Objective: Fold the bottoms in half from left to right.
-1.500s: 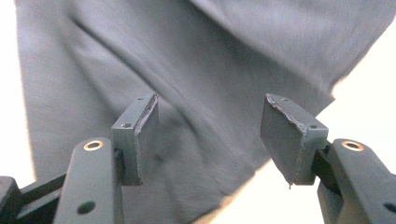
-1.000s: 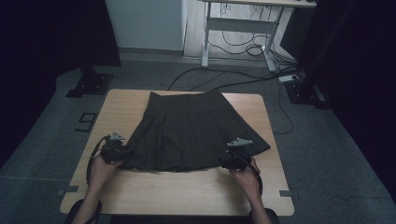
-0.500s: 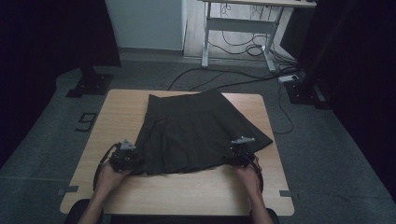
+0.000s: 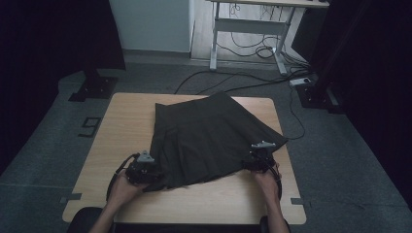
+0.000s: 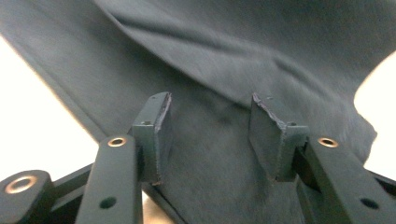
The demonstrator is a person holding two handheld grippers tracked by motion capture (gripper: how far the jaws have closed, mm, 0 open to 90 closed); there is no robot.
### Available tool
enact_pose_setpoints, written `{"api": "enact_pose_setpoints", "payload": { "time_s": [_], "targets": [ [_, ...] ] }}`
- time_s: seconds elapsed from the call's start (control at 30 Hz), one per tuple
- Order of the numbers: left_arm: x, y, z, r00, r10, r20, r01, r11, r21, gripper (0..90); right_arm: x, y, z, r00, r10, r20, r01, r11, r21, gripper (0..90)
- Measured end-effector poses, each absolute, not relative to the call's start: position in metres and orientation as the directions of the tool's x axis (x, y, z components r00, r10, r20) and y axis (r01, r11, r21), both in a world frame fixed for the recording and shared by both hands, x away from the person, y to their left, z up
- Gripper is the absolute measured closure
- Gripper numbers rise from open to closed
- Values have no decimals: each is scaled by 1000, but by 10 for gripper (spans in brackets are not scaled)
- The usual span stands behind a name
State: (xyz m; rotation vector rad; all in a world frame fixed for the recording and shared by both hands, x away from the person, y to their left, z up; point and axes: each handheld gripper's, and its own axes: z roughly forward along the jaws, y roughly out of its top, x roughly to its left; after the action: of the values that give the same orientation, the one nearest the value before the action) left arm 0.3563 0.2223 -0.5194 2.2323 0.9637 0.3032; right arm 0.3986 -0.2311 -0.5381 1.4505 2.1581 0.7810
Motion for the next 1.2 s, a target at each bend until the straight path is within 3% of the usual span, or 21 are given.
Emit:
{"api": "enact_pose_setpoints", "payload": {
  "time_s": [0.23, 0.4, 0.53, 0.67, 1.2],
  "targets": [
    [394, 239, -502, 615, 781, -107, 589, -365, 721, 391, 407, -216, -525, -414, 910, 1, 670, 304, 677, 155],
    [431, 228, -513, 582, 807, -96, 621, -366, 693, 339, 428, -204, -522, -417, 909, 16, 676, 298, 674, 139],
    [449, 221, -531, 570, 818, -74, 645, -390, 657, 392, 445, -200, -528, -379, 925, 8, 719, 289, 631, 140],
    [444, 214, -537, 584, 811, 16, 604, -448, 660, 415, 448, -205, -540, -368, 930, 29, 731, 270, 627, 143],
    [395, 218, -539, 606, 795, 16, 587, -461, 666, 428, 407, -208, -543, -422, 907, 21, 694, 308, 650, 150]
  ]
}}
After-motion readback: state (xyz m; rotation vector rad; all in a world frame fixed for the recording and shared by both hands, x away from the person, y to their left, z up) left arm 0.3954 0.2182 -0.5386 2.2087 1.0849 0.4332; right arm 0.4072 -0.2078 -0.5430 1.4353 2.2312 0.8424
